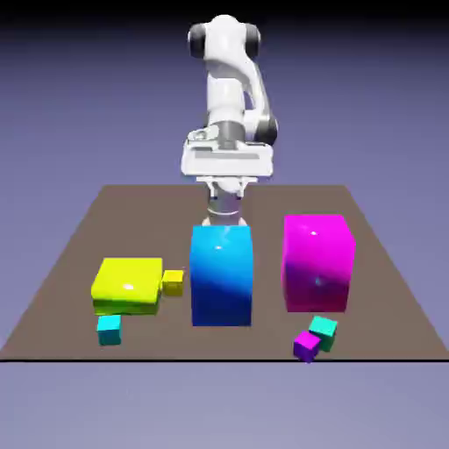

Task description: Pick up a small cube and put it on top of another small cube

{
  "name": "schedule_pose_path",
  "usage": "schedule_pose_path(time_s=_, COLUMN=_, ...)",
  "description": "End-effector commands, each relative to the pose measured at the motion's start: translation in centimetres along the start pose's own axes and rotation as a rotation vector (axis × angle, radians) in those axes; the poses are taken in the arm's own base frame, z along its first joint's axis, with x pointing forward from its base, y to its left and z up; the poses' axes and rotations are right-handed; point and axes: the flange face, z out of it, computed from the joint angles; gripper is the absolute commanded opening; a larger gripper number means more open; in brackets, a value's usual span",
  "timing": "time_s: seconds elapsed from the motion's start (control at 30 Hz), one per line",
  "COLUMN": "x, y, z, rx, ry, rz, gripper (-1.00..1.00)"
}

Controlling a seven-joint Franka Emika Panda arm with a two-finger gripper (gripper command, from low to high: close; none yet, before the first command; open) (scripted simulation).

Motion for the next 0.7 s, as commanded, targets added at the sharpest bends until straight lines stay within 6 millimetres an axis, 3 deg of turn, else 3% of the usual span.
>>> schedule_pose_path(time_s=0.0, x=-0.3, y=-0.4, z=1.1, rx=-0.028, ry=-0.02, rz=0.011, gripper=0.0)
schedule_pose_path(time_s=0.27, x=-3.5, y=-3.0, z=10.0, rx=-0.249, ry=-0.172, rz=0.119, gripper=0.0)
schedule_pose_path(time_s=0.67, x=-10.7, y=-4.8, z=21.8, rx=-0.537, ry=-0.361, rz=0.342, gripper=0.0)
